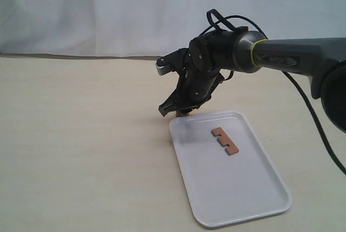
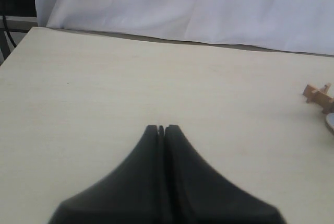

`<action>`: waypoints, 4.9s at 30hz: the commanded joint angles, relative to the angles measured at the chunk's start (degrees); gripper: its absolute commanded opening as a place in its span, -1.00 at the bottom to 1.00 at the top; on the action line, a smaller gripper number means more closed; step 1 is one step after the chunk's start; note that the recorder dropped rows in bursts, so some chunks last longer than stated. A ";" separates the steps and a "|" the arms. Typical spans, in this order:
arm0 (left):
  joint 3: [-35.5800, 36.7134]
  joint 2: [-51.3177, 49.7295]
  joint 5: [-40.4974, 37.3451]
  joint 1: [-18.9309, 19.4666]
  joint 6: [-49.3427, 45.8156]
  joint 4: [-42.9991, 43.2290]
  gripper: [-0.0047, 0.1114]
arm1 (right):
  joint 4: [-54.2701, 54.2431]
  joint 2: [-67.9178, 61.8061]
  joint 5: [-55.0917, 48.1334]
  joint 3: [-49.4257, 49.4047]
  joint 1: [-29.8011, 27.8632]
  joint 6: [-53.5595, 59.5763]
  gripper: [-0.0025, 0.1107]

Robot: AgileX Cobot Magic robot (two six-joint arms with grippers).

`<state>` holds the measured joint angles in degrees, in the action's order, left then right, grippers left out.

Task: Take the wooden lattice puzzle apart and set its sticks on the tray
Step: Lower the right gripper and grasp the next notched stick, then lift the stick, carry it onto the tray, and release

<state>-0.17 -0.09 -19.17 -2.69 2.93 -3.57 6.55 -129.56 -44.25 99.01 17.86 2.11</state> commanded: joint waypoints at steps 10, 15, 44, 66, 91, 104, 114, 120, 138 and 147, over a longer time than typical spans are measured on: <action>0.17 0.09 0.68 0.08 0.20 -0.01 -0.92 | 0.32 -0.52 3.37 0.26 -0.66 -1.24 -0.29; 0.17 0.09 0.68 0.08 0.20 -0.01 -0.92 | 0.32 -1.98 3.67 0.26 -0.66 -1.69 -0.29; 0.17 0.09 0.68 0.08 0.20 0.11 -0.92 | 0.32 -1.56 5.04 0.26 -0.66 -2.11 -0.87; 0.17 0.09 0.68 0.08 0.20 0.11 -0.92 | 0.59 -1.56 8.35 0.26 -0.66 -4.50 -0.48; 0.17 0.09 0.57 0.08 0.20 0.11 -0.92 | 4.67 -1.56 5.18 0.26 -0.66 -4.94 -0.55; 0.17 0.09 0.57 0.08 0.20 0.11 -0.92 | 4.64 -1.53 5.18 0.26 -0.45 -4.71 -0.88; 0.17 0.09 0.57 0.08 0.20 0.11 -0.92 | 4.64 1.24 4.98 0.26 -0.45 -4.71 -0.88; 0.17 0.09 0.57 0.08 0.20 0.11 -0.92 | 4.29 3.60 3.30 0.26 -0.45 -4.41 -0.88; 0.17 0.09 0.69 0.08 0.20 0.11 -0.92 | -13.84 21.73 0.06 -20.11 -3.24 7.59 -0.88; 0.17 0.09 0.69 0.08 0.20 0.11 -0.92 | -27.43 29.74 4.67 -40.29 -6.53 12.10 -0.88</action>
<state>-0.17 -0.09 -19.17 -2.69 2.93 -3.57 -18.18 -100.30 -41.97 61.90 11.59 13.30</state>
